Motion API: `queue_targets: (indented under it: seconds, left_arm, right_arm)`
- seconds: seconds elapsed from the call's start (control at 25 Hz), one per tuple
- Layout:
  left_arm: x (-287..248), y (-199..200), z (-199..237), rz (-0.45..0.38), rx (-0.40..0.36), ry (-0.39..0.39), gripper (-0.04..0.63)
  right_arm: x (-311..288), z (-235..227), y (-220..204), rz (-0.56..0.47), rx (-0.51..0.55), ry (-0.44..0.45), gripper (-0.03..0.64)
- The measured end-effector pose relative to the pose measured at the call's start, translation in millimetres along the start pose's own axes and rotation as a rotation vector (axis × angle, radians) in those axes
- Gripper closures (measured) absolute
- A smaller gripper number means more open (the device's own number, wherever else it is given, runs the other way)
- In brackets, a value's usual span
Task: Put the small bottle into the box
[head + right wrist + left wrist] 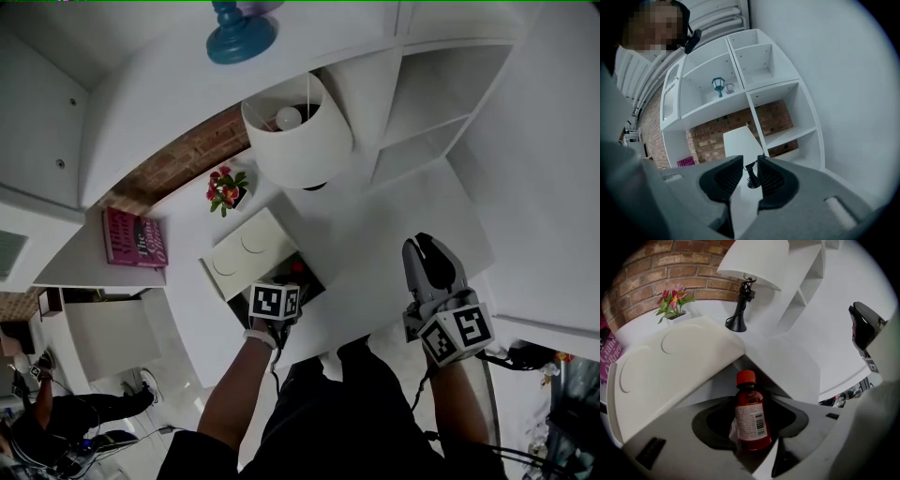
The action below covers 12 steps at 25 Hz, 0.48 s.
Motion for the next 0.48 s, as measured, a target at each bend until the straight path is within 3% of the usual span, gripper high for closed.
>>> queue_targets:
  seconds: [0.48]
  left_arm:
    - [-19.5, -1.1, 1.9, 0.027, 0.069, 0.014, 0.378]
  right_arm:
    - [-13.6, -6.8, -3.7, 0.023, -0.012, 0.019, 0.531]
Point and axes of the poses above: the fingertips, and each gripper's own axes: x backward along the fingers, z to its left, y out of its top, the point moved 7 cm from there along x, backward along the fingers, and after that the axes turned 5 degrees about -z, right-handed, at the moved point
